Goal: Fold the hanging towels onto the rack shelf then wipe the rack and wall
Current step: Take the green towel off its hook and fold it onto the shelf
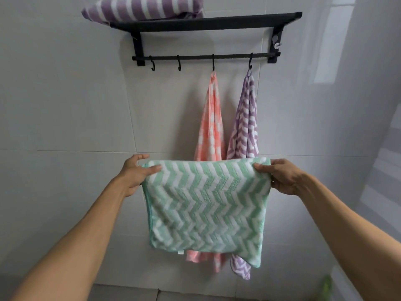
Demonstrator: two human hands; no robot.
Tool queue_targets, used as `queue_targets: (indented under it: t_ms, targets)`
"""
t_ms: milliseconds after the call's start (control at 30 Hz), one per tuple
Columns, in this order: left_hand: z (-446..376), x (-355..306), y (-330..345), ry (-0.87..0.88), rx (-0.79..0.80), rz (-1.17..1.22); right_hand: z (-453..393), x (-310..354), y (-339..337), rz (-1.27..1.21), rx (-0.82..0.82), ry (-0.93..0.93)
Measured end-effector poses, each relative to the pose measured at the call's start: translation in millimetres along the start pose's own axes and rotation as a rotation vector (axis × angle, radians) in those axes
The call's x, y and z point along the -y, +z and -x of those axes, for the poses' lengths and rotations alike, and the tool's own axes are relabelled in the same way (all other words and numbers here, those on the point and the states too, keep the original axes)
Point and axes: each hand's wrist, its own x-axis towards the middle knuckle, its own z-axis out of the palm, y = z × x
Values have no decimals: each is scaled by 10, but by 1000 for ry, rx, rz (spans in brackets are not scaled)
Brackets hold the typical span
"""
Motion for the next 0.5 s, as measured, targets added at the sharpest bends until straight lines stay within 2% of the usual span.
queue_targets:
  t_ms: [167,267,400,500]
  targets:
    - [18,-24,26,0,-175,87,38,3,9,54,-73,14]
    - [-48,-91,26,43,-229,42,51,7,65,4,-103,-7]
    - [-53,-141,-16,10,-97,-76,23,-5,70,-29,-127,-33]
    - [-67,-96,-61,6,27,-205,33,22,52,48,-31,-16]
